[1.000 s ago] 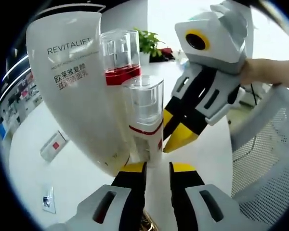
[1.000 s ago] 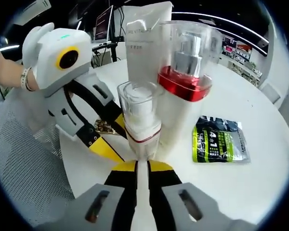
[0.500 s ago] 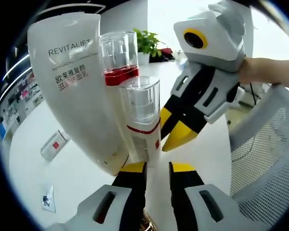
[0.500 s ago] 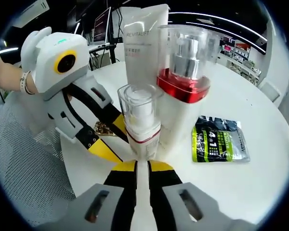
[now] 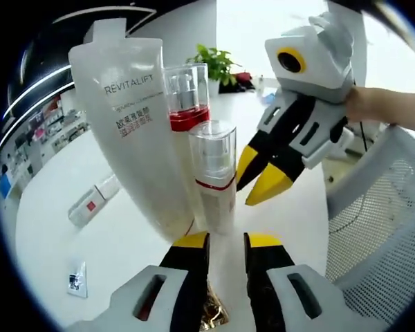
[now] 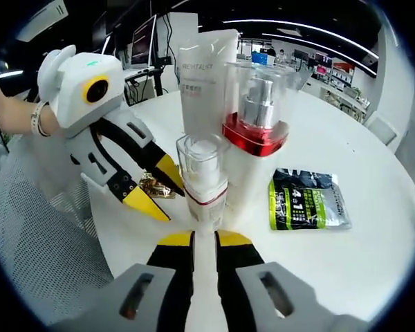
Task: Arrange the skincare products in the storage area until every visible bottle or jar stands upright without overlapping.
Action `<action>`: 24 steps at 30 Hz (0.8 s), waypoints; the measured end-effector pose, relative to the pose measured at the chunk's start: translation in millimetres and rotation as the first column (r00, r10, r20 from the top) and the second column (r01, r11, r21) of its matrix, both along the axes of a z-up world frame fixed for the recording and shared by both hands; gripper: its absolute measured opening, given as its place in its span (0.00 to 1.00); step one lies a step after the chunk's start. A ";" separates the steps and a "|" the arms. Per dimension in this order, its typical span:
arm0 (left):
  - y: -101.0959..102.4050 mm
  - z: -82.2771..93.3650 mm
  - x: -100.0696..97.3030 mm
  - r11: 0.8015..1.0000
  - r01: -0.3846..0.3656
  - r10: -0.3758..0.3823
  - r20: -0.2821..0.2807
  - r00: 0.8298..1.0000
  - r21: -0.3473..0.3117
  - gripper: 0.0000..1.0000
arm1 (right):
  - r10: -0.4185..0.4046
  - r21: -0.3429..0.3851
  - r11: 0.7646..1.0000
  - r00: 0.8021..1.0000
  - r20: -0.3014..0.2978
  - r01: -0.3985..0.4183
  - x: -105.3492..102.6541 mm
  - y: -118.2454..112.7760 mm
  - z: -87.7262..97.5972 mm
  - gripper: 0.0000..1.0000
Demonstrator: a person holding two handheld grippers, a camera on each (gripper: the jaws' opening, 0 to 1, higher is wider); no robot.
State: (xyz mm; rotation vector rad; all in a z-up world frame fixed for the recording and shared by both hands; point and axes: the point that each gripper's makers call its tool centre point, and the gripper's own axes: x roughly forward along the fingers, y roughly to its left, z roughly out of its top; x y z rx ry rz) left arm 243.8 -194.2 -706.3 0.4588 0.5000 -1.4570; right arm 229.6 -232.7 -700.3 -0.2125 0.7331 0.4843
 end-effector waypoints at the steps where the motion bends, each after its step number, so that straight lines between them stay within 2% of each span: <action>1: 1.4 0.6 0.0 1.000 -0.002 0.002 -0.005 1.000 -0.001 0.17 | -0.001 0.003 1.000 1.000 -0.002 0.001 -1.0 0.9 0.7 0.13; 9: 16.9 10.3 0.0 0.999 -0.032 0.032 -0.020 0.999 -0.015 0.22 | -0.014 0.013 1.000 1.000 -0.007 0.014 -9.7 5.4 7.6 0.18; 18: 39.4 30.4 6.0 0.995 -0.091 0.089 -0.040 0.995 -0.046 0.31 | -0.044 0.001 0.999 0.999 -0.005 0.044 -17.6 3.3 23.1 0.27; 24: 55.6 39.6 11.4 0.992 -0.119 0.119 -0.009 0.993 -0.039 0.40 | -0.076 -0.003 0.997 0.997 0.001 0.076 -21.3 2.0 34.8 0.34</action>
